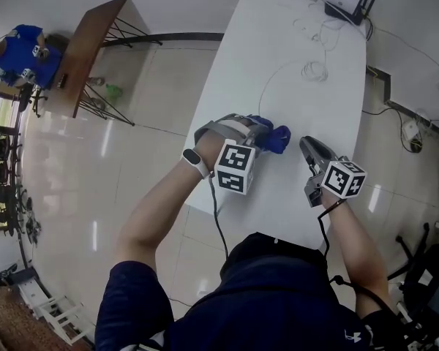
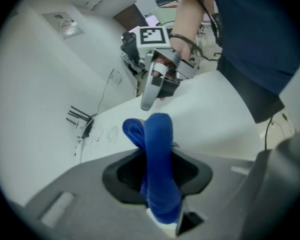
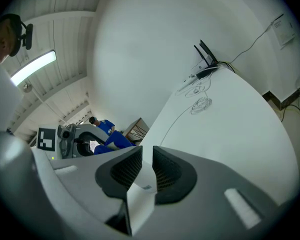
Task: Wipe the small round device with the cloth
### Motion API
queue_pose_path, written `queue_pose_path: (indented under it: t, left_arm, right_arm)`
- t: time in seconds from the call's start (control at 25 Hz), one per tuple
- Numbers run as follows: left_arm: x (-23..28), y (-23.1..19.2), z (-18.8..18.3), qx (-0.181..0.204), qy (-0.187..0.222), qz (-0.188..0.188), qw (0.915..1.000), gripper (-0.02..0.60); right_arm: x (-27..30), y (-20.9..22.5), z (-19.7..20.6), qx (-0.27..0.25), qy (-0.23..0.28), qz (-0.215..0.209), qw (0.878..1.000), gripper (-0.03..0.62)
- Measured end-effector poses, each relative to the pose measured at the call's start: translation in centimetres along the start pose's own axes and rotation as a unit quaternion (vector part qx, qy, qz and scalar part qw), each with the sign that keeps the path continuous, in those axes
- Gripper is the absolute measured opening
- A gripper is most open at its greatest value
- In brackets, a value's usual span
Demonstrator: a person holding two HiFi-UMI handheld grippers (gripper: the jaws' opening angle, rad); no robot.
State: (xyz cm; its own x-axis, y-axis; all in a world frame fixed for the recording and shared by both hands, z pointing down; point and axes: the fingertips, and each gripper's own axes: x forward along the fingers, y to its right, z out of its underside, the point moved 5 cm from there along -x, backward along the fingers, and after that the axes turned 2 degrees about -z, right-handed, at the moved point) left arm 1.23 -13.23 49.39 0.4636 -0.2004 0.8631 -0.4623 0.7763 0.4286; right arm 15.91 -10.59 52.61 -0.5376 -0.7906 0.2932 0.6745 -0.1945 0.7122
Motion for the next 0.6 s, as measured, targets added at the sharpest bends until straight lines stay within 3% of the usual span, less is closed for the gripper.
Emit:
queue_pose_path:
  t: [0.12,0.24,0.32,0.44,0.6]
  left_arm:
    - [0.6,-2.2,1.2,-0.081,0.015,0.033,0.9961,0.130]
    - [2.3,-4.2,3.5,-0.174,0.022,0.087,0.9806,0.130]
    - [3.6,-5.3,5.0,-0.237,0.024,0.127,0.9628,0.130]
    - [5.5,-4.9,6.7,-0.324,0.018,0.204,0.9239,0.130]
    - [7.4,-3.0,8.0,-0.398,0.021,0.256,0.8809,0.130]
  right_arm:
    - [-0.1,0.3,-0.1,0.006,0.005,0.005,1.000,0.067]
    - [-0.1,0.9,0.1,0.019,0.005,0.011,1.000,0.065]
    - [-0.2,1.4,0.6,0.030,0.001,0.014,0.999,0.064]
    - [-0.3,2.0,1.3,0.039,-0.005,0.018,0.999,0.064]
    - [-0.7,2.0,1.6,0.041,-0.003,0.022,0.999,0.064]
